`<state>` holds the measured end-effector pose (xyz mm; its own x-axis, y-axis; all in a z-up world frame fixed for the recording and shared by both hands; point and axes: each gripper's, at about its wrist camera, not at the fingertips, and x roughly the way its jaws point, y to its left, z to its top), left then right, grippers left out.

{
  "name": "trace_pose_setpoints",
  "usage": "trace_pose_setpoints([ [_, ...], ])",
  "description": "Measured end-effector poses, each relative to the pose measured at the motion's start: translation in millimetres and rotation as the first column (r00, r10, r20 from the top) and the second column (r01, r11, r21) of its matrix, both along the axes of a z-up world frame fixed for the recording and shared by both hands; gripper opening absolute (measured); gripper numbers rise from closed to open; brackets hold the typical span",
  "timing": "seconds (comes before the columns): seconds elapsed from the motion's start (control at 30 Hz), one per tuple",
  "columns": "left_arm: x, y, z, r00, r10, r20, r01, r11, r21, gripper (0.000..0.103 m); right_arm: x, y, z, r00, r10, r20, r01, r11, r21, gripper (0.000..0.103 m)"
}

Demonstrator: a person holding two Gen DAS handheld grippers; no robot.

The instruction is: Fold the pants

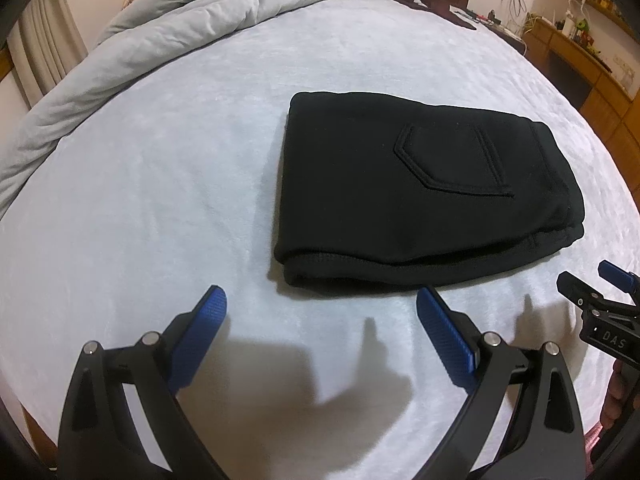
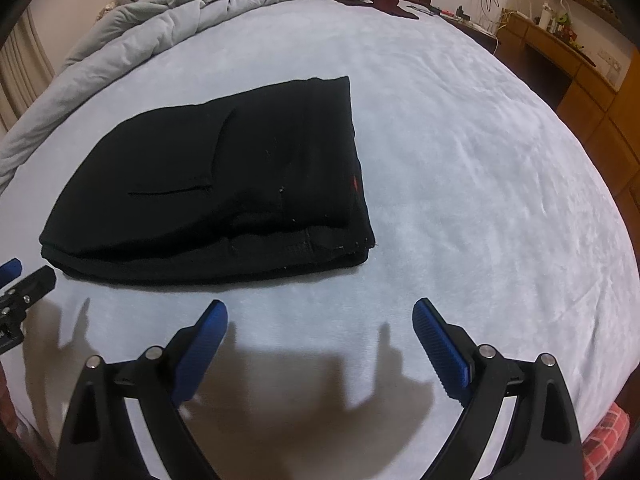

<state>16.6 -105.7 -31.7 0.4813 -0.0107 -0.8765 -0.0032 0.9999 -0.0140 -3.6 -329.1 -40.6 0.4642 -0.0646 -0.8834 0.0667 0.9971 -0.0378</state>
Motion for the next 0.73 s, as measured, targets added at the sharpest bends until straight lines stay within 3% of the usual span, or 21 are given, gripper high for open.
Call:
trace_pose_setpoints([
  [0.73, -1.0, -1.5, -0.8, 1.0, 0.004, -0.008, -0.004, 1.0, -0.003, 0.095, 7.6, -8.7, -3.7, 1.0, 0.006, -0.005, -0.006, 1.0, -0.006, 0.095],
])
